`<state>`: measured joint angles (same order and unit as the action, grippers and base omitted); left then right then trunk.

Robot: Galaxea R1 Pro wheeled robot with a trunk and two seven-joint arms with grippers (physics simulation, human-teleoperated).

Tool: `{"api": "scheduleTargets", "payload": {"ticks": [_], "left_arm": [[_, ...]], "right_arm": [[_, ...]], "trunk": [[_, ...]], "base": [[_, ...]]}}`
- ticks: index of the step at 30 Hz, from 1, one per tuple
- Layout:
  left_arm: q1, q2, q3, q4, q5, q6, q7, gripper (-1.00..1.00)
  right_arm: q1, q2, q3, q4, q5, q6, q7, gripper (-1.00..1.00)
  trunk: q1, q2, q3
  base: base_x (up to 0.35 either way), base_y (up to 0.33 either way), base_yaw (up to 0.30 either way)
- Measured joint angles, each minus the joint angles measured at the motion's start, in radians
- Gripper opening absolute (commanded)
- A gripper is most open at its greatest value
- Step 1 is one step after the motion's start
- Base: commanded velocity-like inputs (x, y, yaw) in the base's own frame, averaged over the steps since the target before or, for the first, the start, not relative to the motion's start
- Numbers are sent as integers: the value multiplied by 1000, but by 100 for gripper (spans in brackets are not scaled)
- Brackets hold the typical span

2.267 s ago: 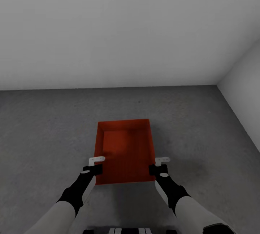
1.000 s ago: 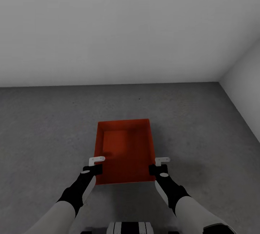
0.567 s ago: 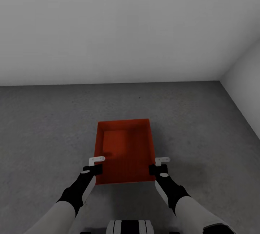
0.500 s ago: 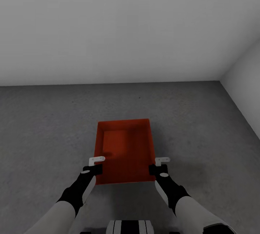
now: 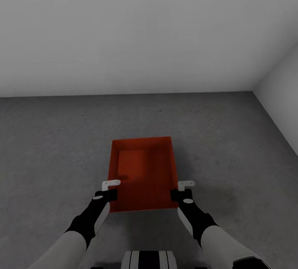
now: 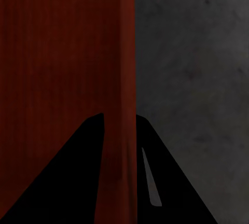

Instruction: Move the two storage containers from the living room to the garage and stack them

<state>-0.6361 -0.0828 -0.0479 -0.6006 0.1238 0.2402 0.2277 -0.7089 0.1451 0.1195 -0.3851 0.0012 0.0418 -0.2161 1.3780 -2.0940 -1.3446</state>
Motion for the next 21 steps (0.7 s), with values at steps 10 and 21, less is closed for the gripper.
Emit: {"api": "scheduleTargets", "payload": {"ticks": [10,21], "left_arm": [[0,0,0,0,0,1,0,-100],[0,0,0,0,0,1,0,-100]], "right_arm": [[0,0,0,0,0,1,0,-100],[0,0,0,0,0,1,0,-100]], "trunk": [[0,0,0],[0,0,0]], "base": [[0,0,0],[0,0,0]]}}
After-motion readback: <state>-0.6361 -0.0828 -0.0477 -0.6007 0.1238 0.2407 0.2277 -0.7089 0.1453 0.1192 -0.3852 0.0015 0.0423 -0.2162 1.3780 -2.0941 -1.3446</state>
